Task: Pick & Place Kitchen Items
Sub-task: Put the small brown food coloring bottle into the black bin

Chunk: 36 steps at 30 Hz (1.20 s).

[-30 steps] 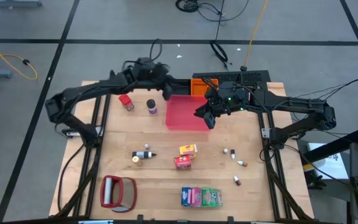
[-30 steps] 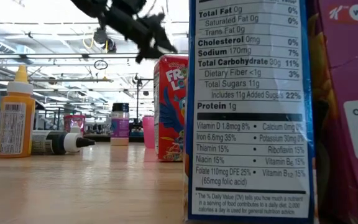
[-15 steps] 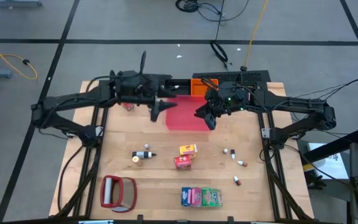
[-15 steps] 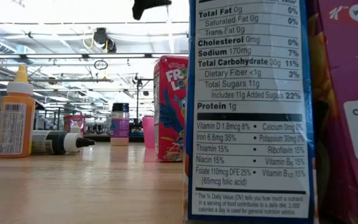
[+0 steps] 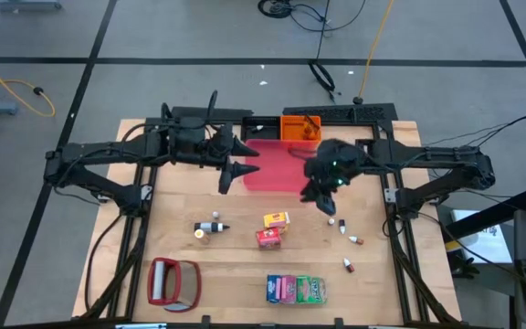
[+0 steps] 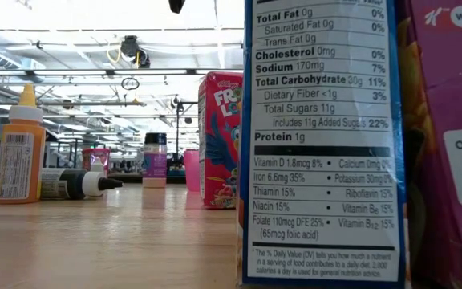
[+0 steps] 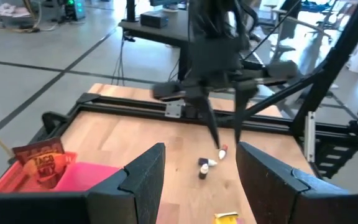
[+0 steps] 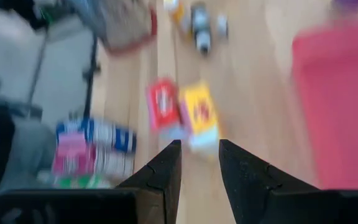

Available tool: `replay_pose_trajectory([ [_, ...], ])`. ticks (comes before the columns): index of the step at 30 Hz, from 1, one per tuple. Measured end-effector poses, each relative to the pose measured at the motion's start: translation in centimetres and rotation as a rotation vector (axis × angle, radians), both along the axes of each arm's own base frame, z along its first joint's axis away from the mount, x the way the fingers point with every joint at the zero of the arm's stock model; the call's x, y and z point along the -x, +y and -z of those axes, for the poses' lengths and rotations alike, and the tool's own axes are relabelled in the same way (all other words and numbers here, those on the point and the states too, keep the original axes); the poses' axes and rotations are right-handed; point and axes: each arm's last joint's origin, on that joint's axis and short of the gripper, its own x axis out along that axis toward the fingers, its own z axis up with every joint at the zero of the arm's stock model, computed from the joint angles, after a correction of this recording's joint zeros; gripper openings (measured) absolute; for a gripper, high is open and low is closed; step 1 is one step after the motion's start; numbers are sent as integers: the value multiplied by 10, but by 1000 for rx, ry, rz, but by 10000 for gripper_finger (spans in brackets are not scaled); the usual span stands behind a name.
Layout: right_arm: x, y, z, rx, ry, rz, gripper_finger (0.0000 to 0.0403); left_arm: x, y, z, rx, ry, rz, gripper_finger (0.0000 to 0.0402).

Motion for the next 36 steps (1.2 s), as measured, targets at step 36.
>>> replay_pose_trajectory([
  [36,45,41,139,93,526,128,100,0,0,0,3,2,-3,200],
])
